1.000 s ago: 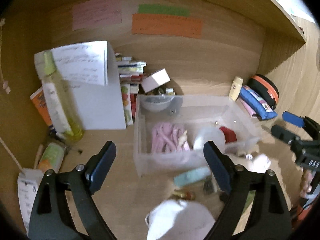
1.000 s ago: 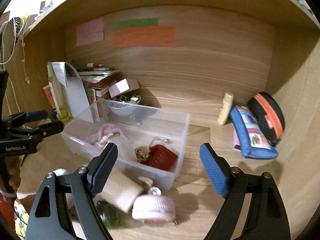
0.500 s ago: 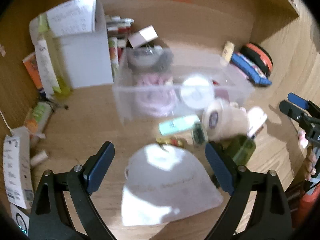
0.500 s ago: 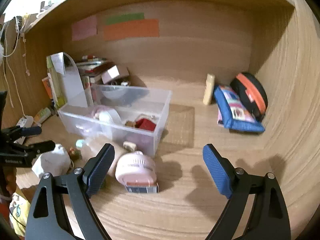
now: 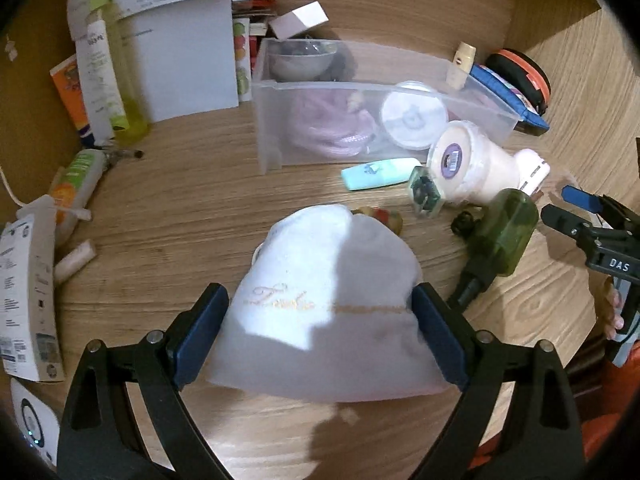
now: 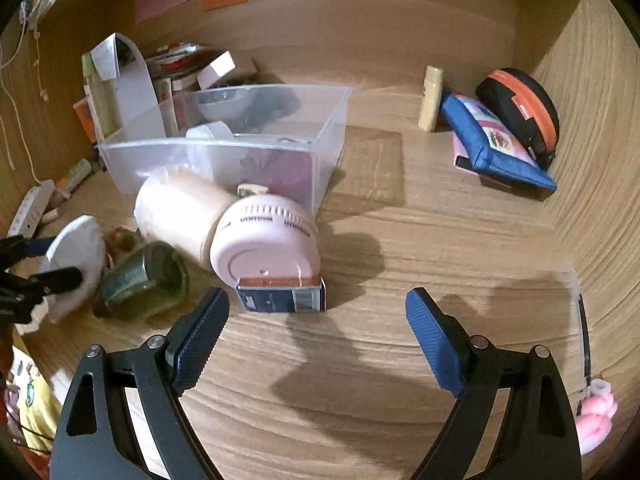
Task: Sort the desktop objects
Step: 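Move the left gripper to the white cloth bag and the right gripper to the small box, then grasp the white cloth bag with the left gripper while the right gripper grasps the small box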
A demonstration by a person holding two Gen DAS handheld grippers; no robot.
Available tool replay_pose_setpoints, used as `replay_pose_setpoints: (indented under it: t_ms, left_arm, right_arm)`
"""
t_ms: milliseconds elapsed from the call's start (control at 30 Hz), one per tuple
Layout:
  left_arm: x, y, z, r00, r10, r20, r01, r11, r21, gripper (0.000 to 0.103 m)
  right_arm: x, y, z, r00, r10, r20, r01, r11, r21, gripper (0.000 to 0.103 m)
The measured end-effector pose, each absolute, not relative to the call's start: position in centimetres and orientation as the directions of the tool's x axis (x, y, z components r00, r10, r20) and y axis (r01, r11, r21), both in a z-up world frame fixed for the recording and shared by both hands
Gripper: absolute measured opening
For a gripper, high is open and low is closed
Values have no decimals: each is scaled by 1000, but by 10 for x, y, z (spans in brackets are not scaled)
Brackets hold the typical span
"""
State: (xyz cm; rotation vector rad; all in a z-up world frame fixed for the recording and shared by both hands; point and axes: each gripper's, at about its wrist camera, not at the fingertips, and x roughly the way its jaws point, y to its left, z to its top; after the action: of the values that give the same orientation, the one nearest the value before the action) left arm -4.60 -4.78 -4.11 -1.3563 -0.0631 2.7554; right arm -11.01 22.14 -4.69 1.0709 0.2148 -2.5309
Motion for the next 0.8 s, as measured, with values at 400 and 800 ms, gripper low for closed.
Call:
replay_pose_setpoints:
  t_ms: [400, 800]
  left_arm:
    - [-67, -35, -52, -574, 110, -811, -118, -992, -51, 95]
    - [-65, -22, -55, -620, 23, -784, -115, -991, 62, 87]
  right_arm:
    - [-122, 206, -54, -604, -268, -751, 406, -914, -1, 86]
    - [-123, 202, -63, -571, -274, -774, 431, -902, 2, 44]
